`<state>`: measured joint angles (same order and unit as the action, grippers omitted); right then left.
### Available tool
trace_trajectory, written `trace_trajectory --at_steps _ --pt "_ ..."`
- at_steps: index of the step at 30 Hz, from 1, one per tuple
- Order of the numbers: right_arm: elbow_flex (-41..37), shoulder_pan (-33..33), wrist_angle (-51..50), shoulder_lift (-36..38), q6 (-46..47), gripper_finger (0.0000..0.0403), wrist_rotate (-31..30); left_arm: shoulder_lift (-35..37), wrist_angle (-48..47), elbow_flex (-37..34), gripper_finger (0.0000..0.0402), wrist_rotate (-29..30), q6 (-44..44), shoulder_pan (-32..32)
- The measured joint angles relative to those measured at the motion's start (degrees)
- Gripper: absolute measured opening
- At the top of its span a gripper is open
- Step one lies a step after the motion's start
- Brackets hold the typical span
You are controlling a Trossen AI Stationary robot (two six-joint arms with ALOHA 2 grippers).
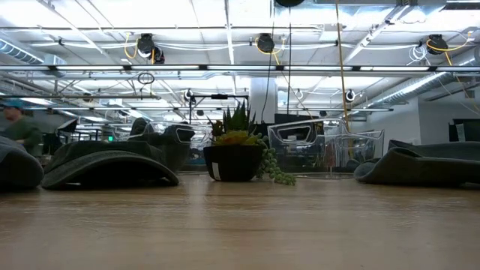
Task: Pick & Place hat
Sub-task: Put the top black cap into the left transparent bin
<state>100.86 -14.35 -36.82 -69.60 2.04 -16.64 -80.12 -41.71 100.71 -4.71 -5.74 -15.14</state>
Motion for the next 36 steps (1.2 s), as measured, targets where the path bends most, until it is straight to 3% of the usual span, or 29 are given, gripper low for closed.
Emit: trace_trajectory --at_steps 8,17,22,26,36 --pt "0.0 7.1 0.0 1.2 3.6 0.0 3.3 0.5 -0.2 0.0 0.0005 -2.2 7.0 0.0" --pt "0.0 9.4 0.1 2.8 11.8 0.0 18.4 1.7 -0.9 0.0 0.0063 -2.9 22.9 1.5" --pt "0.0 9.4 -0.8 2.5 15.6 0.0 22.3 2.5 -1.3 0.0 0.0104 -2.6 33.6 3.1" --pt "0.0 9.4 -1.9 1.7 18.5 0.0 23.0 3.0 -1.5 0.0 0.0146 0.9 40.5 4.5" --pt "0.0 9.3 -2.3 -2.2 27.1 0.0 31.8 5.3 -0.7 0.0 0.0255 12.6 58.0 9.8"
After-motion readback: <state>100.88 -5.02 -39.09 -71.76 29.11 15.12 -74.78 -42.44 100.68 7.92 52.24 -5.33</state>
